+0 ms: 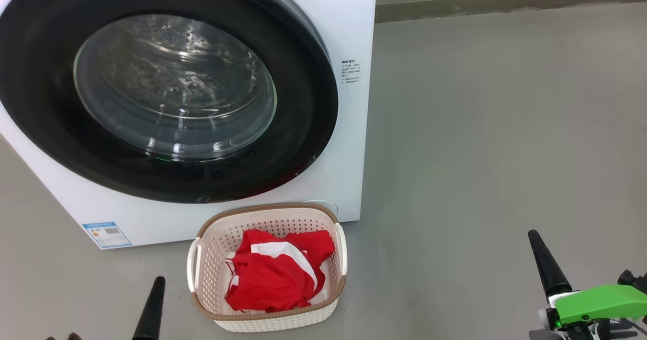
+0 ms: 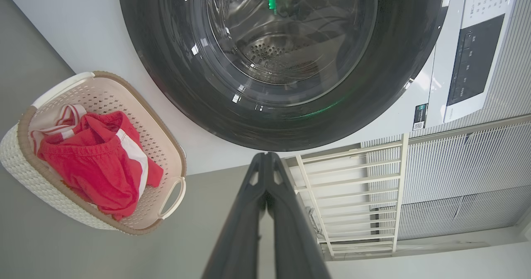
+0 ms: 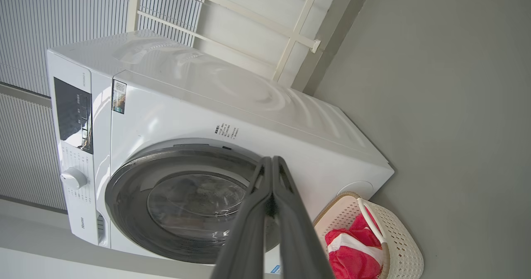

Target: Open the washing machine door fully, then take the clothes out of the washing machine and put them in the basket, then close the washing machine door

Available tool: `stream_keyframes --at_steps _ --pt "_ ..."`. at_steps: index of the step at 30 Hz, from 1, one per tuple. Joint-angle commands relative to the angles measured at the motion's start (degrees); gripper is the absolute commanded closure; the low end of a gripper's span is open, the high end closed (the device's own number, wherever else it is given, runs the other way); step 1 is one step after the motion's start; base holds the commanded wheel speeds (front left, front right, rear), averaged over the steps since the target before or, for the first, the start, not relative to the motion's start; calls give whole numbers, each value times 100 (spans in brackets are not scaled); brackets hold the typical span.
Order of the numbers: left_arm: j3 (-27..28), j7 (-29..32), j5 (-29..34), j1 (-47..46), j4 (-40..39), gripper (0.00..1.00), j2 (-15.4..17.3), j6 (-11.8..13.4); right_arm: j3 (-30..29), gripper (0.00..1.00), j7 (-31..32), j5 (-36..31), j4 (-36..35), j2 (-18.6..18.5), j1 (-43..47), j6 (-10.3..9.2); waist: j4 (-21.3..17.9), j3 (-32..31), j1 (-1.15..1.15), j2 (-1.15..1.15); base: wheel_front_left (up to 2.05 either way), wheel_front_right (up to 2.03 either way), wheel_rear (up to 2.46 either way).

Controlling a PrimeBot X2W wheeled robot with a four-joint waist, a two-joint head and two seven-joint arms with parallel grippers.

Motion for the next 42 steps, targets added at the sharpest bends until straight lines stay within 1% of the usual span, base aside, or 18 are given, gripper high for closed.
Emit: stream_keyframes --at_steps 1,24,42 --pt "126 73 -162 -279 -127 100 119 -62 64 100 55 186 -135 -71 -321 -3 6 10 0 0 0 0 0" --pt "150 446 -1580 -610 -94 100 156 -88 -54 100 436 1591 -99 -70 -561 -4 77 148 -1 0 0 0 0" --pt "150 445 -1580 -609 -94 100 156 -88 -54 100 435 1592 -99 -70 -561 -4 77 148 -1 0 0 0 0"
